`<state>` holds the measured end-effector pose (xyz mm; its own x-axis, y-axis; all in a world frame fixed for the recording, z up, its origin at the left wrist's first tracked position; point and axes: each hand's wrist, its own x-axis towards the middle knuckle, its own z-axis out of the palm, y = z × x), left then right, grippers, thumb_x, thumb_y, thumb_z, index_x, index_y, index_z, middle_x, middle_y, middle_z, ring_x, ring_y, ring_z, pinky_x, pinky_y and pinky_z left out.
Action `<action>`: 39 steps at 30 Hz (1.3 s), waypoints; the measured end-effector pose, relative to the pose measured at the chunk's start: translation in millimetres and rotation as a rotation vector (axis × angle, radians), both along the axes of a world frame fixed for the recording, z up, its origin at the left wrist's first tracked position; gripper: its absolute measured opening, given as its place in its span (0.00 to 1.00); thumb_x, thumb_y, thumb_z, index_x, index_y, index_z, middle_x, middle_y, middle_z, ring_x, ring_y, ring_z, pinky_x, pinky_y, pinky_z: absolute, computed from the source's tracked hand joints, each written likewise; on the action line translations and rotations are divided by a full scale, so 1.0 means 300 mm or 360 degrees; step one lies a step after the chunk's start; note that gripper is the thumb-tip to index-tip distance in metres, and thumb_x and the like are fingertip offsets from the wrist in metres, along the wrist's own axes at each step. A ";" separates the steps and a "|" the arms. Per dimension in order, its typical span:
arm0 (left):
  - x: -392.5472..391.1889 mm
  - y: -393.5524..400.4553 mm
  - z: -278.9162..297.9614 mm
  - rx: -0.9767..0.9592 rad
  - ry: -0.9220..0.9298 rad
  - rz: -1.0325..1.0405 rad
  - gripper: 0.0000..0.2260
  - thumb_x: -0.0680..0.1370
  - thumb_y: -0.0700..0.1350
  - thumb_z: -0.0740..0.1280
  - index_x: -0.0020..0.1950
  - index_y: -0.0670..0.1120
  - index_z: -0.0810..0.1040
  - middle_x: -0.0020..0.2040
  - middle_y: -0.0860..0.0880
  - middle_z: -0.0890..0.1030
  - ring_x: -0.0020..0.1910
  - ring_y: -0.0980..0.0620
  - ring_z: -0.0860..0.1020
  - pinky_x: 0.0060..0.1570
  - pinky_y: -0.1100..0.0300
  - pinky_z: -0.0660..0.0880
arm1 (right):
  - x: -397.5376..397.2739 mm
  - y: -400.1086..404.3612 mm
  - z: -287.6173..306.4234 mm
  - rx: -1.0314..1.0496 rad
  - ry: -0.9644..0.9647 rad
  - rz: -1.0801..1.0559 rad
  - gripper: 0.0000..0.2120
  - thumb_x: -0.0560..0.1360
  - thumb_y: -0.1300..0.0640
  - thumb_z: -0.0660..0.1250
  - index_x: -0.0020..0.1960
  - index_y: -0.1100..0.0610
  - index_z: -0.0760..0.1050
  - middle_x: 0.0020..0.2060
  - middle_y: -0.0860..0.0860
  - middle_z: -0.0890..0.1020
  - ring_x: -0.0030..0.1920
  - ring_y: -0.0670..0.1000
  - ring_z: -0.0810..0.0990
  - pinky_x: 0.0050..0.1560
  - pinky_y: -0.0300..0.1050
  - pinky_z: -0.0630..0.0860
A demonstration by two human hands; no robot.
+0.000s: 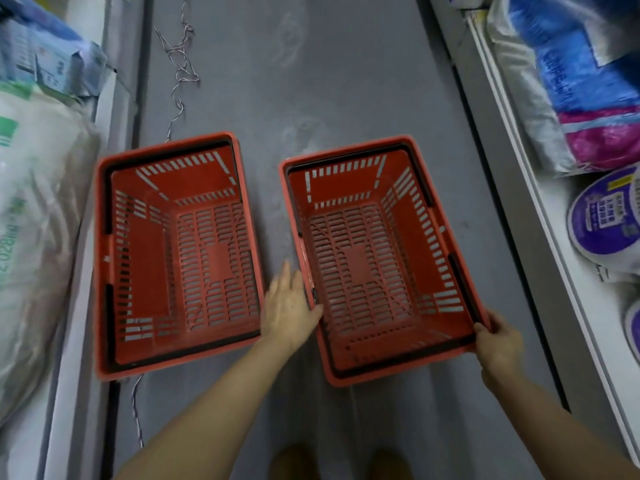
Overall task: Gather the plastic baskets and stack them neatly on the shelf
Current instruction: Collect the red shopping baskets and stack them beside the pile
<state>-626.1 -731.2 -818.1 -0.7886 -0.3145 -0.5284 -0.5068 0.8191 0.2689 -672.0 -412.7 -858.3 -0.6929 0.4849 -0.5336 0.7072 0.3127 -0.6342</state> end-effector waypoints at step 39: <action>-0.313 -0.293 1.735 0.1045 0.1224 0.0641 0.26 0.79 0.45 0.71 0.75 0.45 0.68 0.68 0.43 0.77 0.66 0.45 0.76 0.64 0.51 0.74 | -0.023 -0.019 1.744 -0.1275 0.0761 -0.0579 0.25 0.66 0.81 0.57 0.50 0.55 0.75 0.27 0.52 0.80 0.24 0.51 0.77 0.29 0.46 0.79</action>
<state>-719.9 -819.0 -297.6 -0.8823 -0.4606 -0.0970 -0.2149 0.2109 0.9536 -679.0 -418.3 -335.0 -0.8012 0.3293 -0.4997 0.2904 -0.5160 -0.8058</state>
